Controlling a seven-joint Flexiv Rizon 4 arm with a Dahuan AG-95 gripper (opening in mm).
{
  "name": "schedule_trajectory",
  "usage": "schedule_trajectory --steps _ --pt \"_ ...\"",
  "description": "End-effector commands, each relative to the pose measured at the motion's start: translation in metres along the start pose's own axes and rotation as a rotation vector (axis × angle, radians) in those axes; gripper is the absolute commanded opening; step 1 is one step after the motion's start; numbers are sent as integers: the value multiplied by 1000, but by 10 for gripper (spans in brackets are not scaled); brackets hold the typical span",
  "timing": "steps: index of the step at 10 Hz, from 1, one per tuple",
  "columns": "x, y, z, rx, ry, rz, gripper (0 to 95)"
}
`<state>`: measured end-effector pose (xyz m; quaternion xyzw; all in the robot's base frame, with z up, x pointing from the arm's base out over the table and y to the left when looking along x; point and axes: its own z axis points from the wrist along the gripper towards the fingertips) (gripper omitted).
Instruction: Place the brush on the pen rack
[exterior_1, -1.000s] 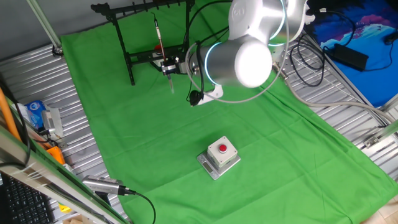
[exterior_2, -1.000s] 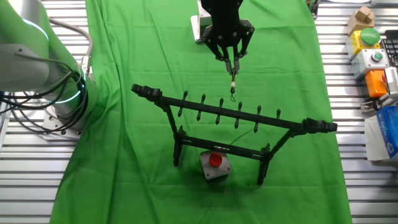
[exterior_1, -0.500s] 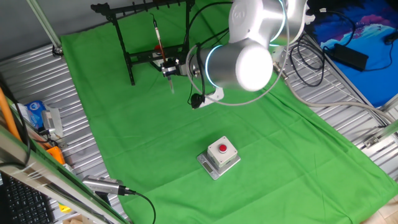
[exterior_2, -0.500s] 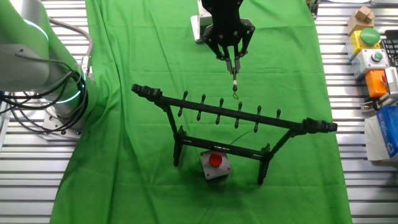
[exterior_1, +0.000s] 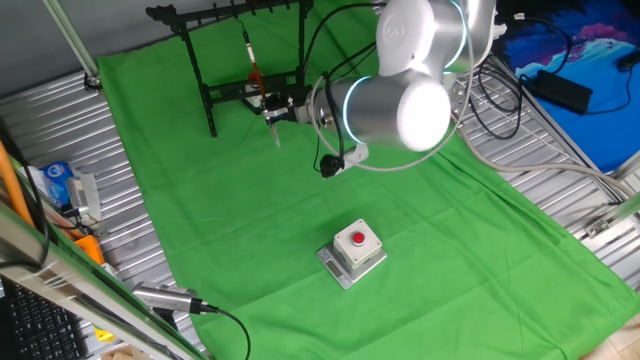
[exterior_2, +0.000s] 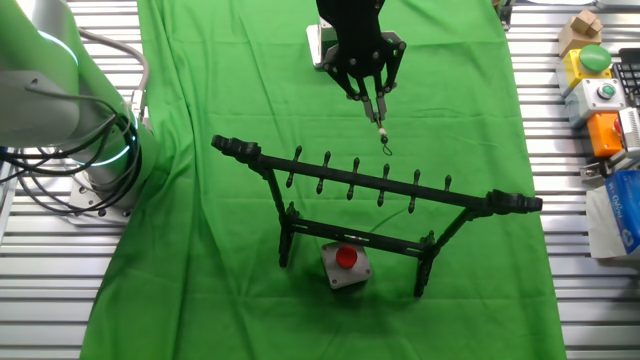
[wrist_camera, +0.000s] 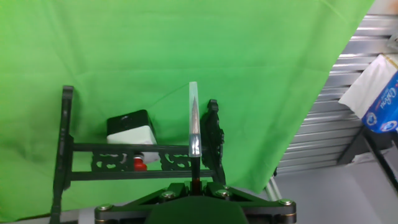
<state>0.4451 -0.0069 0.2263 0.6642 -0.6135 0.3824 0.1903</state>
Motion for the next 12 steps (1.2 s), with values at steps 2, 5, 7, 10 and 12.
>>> schedule_trajectory --steps 2,5,7,10,12 --pt "2 0 2 9 -3 -2 0" --pt "3 -1 5 14 -9 2 0" --pt "2 -1 8 16 -9 5 0" --pt "4 0 10 17 -13 -2 0" --pt "6 0 10 16 -17 -5 0"
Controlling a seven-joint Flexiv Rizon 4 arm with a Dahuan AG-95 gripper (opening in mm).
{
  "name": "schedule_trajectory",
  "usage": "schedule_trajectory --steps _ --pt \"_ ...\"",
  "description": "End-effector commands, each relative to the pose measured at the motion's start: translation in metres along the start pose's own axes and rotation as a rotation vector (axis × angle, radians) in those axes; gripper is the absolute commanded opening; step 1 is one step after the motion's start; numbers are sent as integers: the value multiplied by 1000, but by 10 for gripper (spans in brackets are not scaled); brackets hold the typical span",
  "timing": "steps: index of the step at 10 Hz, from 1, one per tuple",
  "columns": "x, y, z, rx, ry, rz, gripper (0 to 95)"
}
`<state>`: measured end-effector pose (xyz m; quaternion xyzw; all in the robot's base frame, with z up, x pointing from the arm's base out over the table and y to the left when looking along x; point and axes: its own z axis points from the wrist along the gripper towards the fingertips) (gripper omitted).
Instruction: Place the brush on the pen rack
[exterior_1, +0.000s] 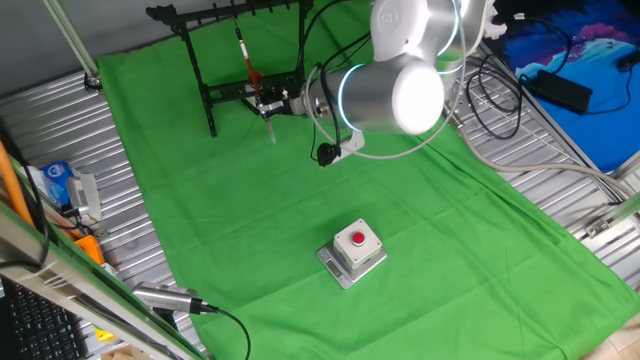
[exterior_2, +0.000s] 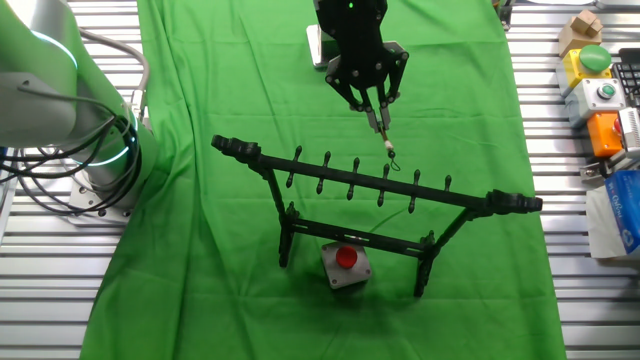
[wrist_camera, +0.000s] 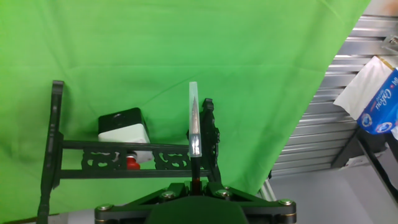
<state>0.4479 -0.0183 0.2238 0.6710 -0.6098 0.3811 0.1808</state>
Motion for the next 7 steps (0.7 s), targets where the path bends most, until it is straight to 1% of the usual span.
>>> schedule_trajectory --steps 1,7 --pt "0 0 0 -2 -1 3 0" --pt "1 4 -1 -4 1 8 0"
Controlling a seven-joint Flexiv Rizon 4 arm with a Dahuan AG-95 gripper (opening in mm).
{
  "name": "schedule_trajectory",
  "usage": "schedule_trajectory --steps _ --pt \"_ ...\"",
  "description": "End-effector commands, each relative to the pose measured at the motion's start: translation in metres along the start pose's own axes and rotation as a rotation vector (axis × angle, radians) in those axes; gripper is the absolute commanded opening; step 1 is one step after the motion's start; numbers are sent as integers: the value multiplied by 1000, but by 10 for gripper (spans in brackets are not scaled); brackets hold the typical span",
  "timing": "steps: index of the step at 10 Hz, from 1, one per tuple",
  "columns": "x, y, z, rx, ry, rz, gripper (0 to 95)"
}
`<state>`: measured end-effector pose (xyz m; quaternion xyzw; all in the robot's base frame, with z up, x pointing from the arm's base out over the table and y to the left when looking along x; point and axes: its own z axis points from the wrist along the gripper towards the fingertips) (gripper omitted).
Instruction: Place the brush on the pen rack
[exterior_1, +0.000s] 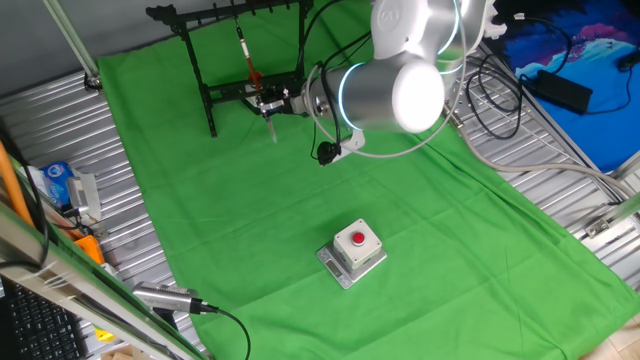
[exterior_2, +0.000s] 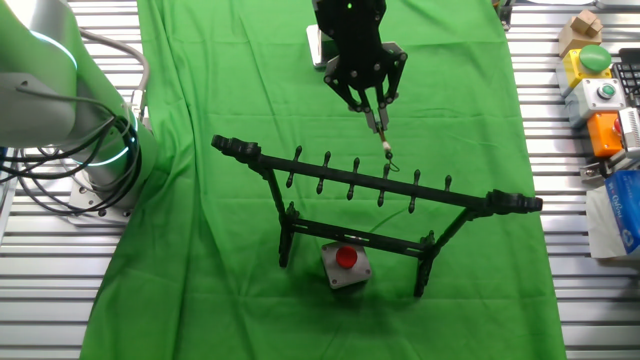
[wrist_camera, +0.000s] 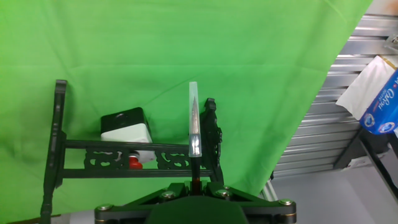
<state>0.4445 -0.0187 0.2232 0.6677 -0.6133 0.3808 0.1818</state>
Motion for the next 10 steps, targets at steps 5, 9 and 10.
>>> schedule_trajectory --steps 5,9,10 --pt "5 2 -2 -7 -10 0 0" --pt "5 2 -3 -7 -19 -4 0" --pt "5 2 -3 -7 -19 -6 0"
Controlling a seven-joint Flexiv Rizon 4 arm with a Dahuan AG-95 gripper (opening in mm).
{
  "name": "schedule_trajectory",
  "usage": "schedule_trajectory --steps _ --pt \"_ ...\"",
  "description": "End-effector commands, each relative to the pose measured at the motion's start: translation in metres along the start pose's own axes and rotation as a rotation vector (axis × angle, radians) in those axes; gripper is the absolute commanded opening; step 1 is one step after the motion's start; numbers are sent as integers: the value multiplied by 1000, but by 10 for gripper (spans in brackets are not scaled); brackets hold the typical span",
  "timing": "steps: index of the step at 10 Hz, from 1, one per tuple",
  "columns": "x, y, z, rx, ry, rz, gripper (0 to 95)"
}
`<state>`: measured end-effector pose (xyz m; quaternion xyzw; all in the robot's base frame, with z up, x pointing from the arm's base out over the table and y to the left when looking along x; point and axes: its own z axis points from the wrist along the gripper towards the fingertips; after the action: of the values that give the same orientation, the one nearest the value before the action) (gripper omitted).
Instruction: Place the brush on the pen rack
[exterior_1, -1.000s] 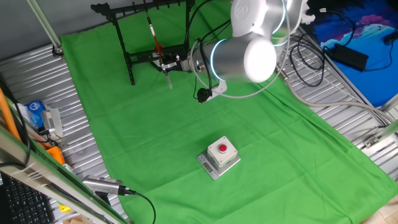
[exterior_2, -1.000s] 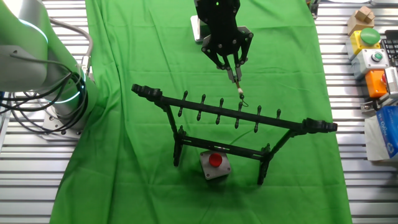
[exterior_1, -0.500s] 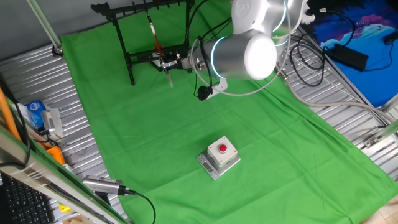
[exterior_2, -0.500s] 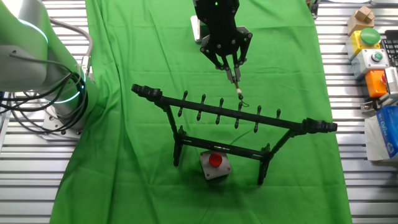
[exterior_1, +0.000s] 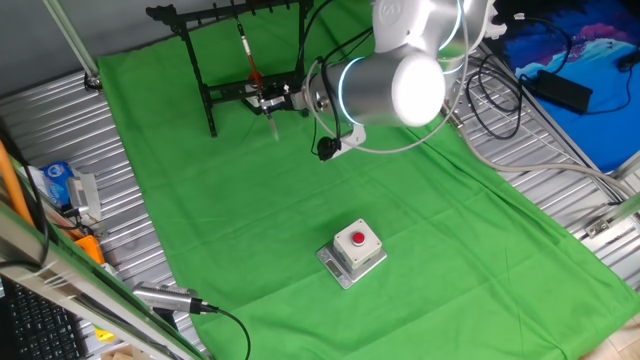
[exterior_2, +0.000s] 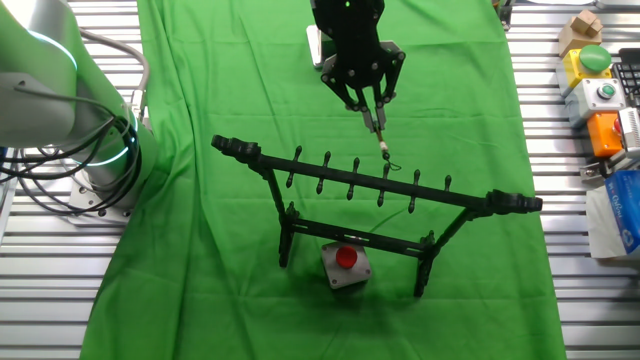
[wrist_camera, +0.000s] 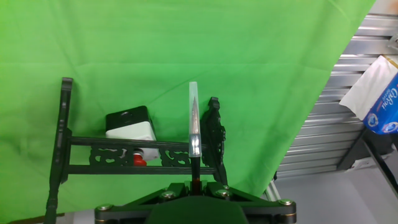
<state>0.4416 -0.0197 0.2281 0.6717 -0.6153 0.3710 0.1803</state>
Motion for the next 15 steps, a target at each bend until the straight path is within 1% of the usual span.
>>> schedule_trajectory --steps 1,7,10,15 --pt "1 0 0 3 1 -2 0" --pt "4 3 -3 2 10 0 0" --pt "3 8 -3 3 8 21 0" --pt "1 6 -4 2 -3 30 0"
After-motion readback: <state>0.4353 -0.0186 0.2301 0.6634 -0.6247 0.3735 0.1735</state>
